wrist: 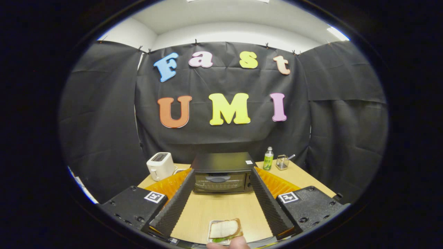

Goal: Open the toaster oven, put the food inside, and close the toaster oven door.

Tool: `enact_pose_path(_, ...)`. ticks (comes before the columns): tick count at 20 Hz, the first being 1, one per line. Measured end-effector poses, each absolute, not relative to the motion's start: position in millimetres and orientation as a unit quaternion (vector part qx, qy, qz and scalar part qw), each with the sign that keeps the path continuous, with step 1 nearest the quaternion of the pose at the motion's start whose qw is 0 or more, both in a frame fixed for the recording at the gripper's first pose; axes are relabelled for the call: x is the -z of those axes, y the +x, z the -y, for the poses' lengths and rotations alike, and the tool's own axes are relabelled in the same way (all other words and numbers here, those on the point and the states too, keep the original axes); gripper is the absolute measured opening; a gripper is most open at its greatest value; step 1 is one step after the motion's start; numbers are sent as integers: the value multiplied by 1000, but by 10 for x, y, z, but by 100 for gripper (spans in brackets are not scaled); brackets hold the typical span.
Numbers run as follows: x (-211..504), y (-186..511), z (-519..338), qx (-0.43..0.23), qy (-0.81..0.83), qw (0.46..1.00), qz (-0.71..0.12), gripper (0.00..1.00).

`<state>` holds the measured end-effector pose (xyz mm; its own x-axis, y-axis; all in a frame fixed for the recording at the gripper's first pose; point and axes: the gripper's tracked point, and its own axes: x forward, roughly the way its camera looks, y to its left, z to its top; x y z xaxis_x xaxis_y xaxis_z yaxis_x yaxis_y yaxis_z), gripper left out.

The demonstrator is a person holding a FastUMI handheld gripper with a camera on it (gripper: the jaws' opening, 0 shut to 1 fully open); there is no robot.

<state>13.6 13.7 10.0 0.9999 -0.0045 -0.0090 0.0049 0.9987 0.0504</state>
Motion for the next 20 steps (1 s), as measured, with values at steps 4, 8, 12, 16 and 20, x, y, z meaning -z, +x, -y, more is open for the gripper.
enact_pose_path(4,-58,333,-219,-2,32,999,-21,100)
enact_pose_path(8,62,818,-265,6,59,997,-58,100)
enact_pose_path(12,197,1392,-296,15,50,996,-79,100)
enact_pose_path(16,379,1959,-297,17,43,994,-100,100)
enact_pose_path(20,751,2530,-318,14,36,989,-143,100)
